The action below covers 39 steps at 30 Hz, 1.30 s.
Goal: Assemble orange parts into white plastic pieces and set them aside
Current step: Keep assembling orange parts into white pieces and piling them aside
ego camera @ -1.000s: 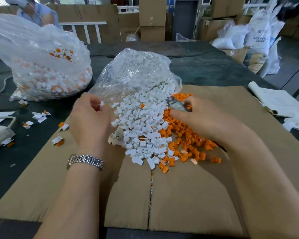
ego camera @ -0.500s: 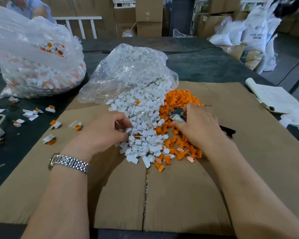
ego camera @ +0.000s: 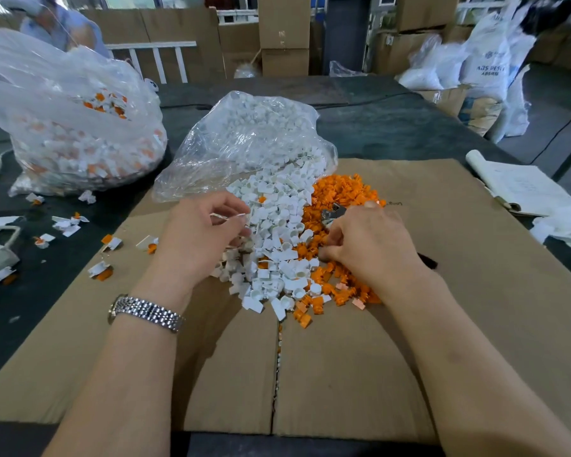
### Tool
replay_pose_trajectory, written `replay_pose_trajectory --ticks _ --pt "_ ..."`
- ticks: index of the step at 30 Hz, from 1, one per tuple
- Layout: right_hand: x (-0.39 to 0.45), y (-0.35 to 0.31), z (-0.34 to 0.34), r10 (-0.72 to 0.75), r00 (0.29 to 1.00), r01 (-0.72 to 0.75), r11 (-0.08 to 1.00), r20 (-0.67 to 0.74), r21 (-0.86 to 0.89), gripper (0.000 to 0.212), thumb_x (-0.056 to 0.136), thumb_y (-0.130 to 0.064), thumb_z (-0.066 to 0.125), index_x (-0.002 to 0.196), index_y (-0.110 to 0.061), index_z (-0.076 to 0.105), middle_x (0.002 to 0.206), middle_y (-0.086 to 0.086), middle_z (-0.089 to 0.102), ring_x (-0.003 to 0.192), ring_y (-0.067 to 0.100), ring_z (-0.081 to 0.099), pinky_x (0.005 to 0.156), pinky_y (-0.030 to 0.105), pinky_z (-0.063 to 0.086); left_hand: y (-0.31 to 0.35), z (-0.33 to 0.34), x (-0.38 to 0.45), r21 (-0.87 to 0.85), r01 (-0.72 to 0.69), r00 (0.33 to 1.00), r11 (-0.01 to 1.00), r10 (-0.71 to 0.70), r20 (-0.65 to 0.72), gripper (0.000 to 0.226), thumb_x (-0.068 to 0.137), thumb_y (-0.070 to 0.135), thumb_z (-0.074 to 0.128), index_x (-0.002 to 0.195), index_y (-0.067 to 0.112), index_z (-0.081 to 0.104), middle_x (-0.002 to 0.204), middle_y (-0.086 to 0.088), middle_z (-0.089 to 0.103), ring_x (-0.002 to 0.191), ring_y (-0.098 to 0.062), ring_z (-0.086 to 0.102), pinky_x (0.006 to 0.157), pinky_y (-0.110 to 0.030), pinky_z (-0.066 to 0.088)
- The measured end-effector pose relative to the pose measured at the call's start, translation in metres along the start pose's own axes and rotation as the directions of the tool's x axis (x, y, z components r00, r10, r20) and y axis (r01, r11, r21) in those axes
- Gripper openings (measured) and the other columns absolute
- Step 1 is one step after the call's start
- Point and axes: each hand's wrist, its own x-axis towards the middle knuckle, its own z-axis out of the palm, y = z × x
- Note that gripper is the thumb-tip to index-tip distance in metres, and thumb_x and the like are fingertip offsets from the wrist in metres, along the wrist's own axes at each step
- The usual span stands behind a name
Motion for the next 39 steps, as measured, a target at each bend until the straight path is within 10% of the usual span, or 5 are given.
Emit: replay_pose_trajectory --ticks 6,9,17,30,39 --pt "-0.001 -0.002 0.004 -0.047 0.998 0.045 0.997 -0.032 -0.060 0.014 0.095 -0.032 0.061 0.094 -0.022 0.070 0.097 -0.003 0.059 0.105 0.021 0.053 0.081 0.036 0.046 0.003 0.007 -0.012 -0.173 0.097 0.974 0.980 -0.058 0.219 0.015 0.088 0.009 0.079 0.097 0.015 0.069 0.086 -0.001 0.080 0.079 -0.020 0.078 0.082 -0.041 0.062" --pt "-0.001 -0.002 0.001 -0.016 0.991 0.048 0.967 -0.131 0.249 0.013 0.095 -0.029 0.061 0.090 -0.023 0.071 0.096 -0.006 0.066 0.090 0.014 0.061 0.077 0.031 0.051 0.003 0.010 -0.014 -0.183 0.102 0.961 0.978 -0.049 0.274 0.018 0.085 0.007 0.079 0.092 0.024 0.077 0.085 -0.005 0.080 0.077 -0.018 0.075 0.084 -0.033 0.061" --pt "-0.005 -0.007 -0.015 0.009 0.996 0.077 0.370 -0.087 0.926 0.008 0.092 -0.023 0.072 0.092 -0.015 0.074 0.079 -0.001 0.076 0.074 0.007 0.073 0.070 0.012 0.053 0.015 0.020 -0.001 -0.259 0.041 0.958 0.965 0.036 0.284 0.024 0.083 0.006 0.082 0.095 0.027 0.078 0.083 0.004 0.078 0.073 -0.007 0.073 0.071 -0.016 0.056" --pt "-0.008 -0.026 -0.007 0.026 0.978 0.174 0.448 -0.207 0.877 0.009 0.094 -0.022 0.069 0.091 -0.013 0.069 0.082 0.003 0.070 0.075 0.028 0.063 0.067 0.042 0.056 0.011 0.029 -0.009 -0.558 0.035 0.989 0.829 0.051 0.138 0.029 0.081 0.001 0.080 0.106 0.016 0.080 0.097 -0.007 0.080 0.086 -0.022 0.078 0.077 -0.020 0.059" --pt "-0.005 -0.013 -0.009 -0.146 0.985 0.151 0.435 -0.096 0.888 0.025 0.089 -0.027 0.075 0.111 -0.025 0.064 0.090 -0.008 0.065 0.069 0.008 0.056 0.068 0.022 0.053 0.006 0.026 -0.010 -0.626 0.056 0.985 0.778 0.060 0.162 0.029 0.076 0.009 0.081 0.104 0.012 0.078 0.102 -0.010 0.079 0.093 -0.024 0.077 0.080 -0.024 0.059"
